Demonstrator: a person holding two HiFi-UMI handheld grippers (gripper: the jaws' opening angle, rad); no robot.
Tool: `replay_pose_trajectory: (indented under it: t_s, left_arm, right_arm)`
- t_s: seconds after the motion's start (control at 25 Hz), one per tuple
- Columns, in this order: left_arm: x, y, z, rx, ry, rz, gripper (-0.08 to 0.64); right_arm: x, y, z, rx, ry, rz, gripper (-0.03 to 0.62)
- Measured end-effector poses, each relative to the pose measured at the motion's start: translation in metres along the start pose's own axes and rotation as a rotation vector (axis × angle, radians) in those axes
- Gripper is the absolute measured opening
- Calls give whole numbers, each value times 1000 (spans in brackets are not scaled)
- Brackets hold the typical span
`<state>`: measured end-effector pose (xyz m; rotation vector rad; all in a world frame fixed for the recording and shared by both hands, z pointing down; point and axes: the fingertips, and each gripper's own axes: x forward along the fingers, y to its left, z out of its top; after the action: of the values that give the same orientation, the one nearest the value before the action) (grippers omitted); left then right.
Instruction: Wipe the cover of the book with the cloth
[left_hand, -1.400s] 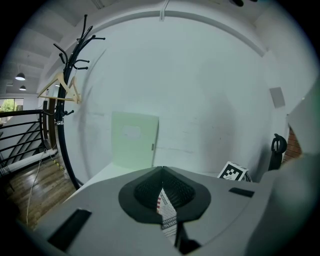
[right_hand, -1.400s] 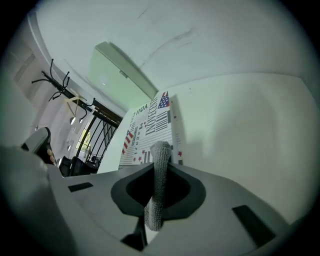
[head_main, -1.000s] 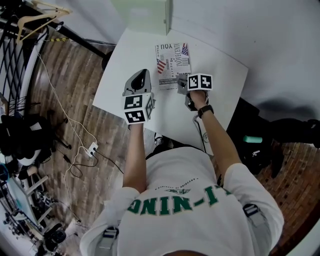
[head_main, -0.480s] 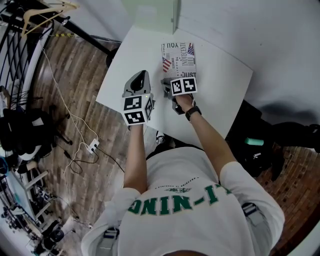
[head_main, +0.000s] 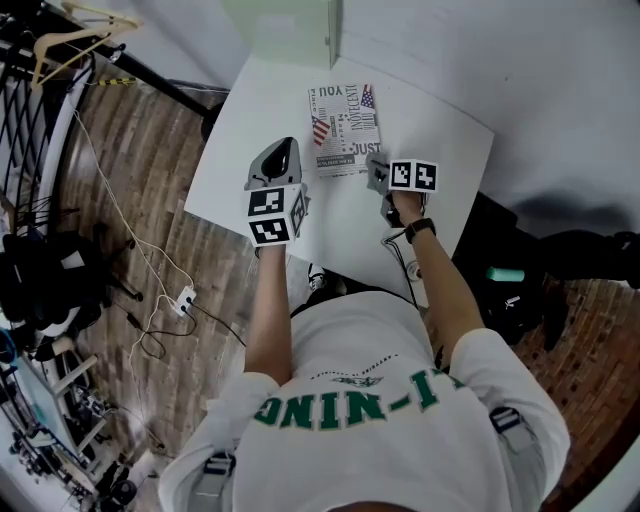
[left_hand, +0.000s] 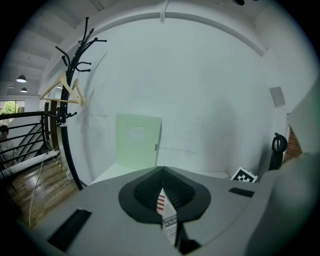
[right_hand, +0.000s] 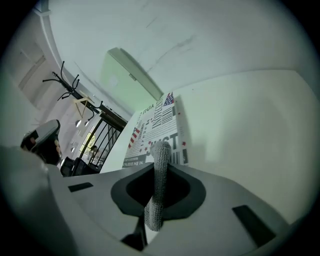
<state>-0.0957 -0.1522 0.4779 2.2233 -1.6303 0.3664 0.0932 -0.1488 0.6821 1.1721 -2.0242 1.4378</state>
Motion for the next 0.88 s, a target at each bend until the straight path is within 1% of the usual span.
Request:
replay_pose_trajectory:
  t_s: [0.2, 0.36, 0.48, 0.56, 0.64, 0.8, 0.88]
  left_arm:
    - [1, -6, 7, 10, -14, -20, 12]
    - [-7, -7, 14, 20, -31, -22, 12]
    - [-16, -5, 20, 23, -46, -16, 12]
    - [-21, -1, 29, 22, -62, -9, 12]
    - [-28, 2, 40, 25, -84, -5, 12]
    - [-49, 1, 67, 52, -139, -7, 12]
    - [-61, 1, 80, 64, -166, -6, 12]
  right_arm:
    - [-9, -13, 2, 26, -32, -26, 32]
    - [-13, -5, 3, -1, -41, -49, 32]
    - [-27, 28, 18, -42, -113, -3, 33]
    - [-43, 58, 37, -108, -188, 22, 34]
    - [-62, 86, 55, -170, -265, 35, 35]
    - [-101, 134, 85, -261, -404, 67, 35]
    - [-126, 157, 99, -313, -471, 63, 35]
